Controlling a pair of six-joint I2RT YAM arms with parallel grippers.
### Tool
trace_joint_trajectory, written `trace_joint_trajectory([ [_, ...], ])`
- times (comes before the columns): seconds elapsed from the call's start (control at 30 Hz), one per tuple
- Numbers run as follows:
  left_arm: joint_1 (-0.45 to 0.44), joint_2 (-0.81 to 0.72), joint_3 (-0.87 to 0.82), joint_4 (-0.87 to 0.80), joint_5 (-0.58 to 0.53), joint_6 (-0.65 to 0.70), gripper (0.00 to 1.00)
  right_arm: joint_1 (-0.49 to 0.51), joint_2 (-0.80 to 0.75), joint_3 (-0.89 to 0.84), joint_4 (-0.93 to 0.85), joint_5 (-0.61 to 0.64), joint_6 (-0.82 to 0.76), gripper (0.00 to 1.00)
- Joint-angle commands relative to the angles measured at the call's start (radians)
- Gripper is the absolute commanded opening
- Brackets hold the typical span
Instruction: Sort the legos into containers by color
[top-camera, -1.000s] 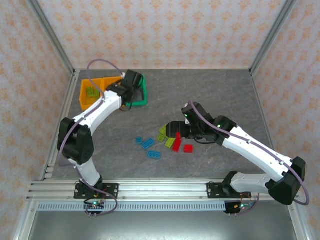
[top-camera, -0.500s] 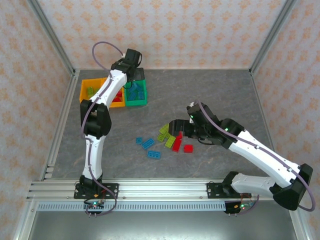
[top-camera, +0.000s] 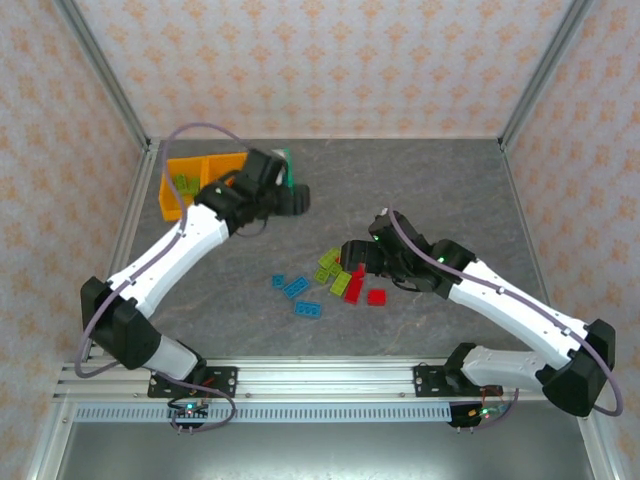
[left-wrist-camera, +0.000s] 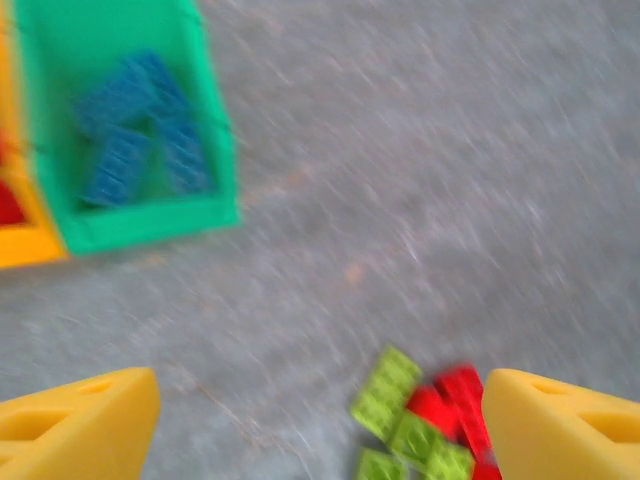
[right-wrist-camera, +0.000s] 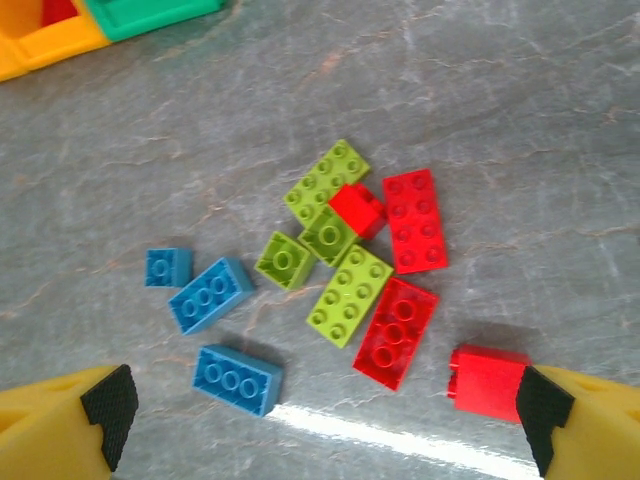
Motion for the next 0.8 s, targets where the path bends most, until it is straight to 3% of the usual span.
trace_joint_trajectory([
  [0.0, -0.088, 0.027, -0.096, 0.008, 0.013, 0.014, 0.85, -0.01, 0.009, -0.036, 0.029, 0.08, 0.022, 0.99],
  [0.1, -0.152, 0.072, -0.141, 0.018, 0.01, 0.05, 0.8, -0.023, 0.005, -0.061, 0.018, 0.11, 0.046, 0.99],
  [0.33, -0.214, 0.244, -0.12, 0.004, 0.066, 0.175, 0.75, -0.08, -0.066, -0.122, 0.006, 0.105, 0.08, 0.99],
  [0.5, -0.223, 0.367, -0.073, -0.002, 0.04, 0.197, 0.69, -0.089, -0.074, -0.127, 0.0, 0.09, 0.083, 0.99],
  [0.7, -0.224, 0.423, -0.063, 0.013, 0.044, 0.194, 0.52, -0.092, -0.077, -0.127, -0.019, 0.089, 0.084, 0.99],
  [0.77, -0.224, 0.444, -0.07, 0.022, 0.044, 0.195, 0.51, -0.093, -0.079, -0.127, -0.017, 0.091, 0.084, 0.99],
])
